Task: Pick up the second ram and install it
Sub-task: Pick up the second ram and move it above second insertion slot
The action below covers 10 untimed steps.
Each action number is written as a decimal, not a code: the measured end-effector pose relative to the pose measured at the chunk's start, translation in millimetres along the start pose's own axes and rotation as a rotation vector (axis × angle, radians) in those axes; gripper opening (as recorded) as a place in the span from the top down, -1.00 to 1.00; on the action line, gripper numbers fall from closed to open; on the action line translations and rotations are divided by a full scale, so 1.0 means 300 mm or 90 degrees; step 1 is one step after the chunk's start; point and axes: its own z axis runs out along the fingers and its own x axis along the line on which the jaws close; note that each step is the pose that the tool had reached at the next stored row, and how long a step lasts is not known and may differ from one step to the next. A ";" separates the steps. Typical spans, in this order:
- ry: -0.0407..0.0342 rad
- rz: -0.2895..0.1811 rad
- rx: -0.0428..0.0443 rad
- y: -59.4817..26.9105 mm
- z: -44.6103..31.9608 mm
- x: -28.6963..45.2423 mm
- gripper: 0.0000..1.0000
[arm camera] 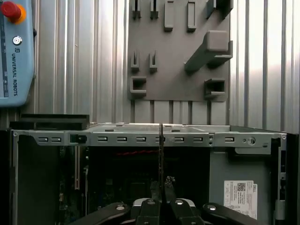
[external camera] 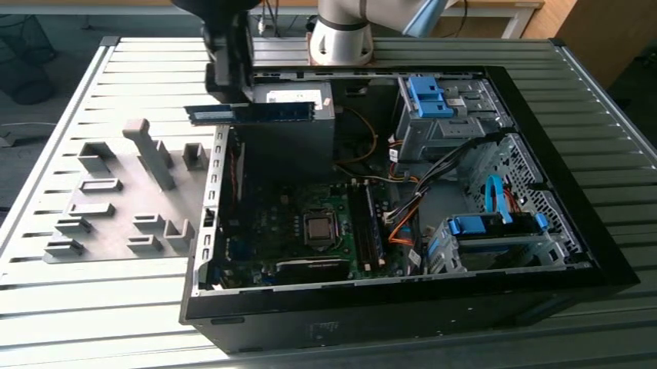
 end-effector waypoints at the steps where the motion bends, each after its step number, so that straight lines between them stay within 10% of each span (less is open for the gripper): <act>1: 0.0000 0.000 0.0000 -0.012 0.000 0.000 0.73; 10: 0.0000 0.013 0.0003 -0.070 0.004 0.000 0.73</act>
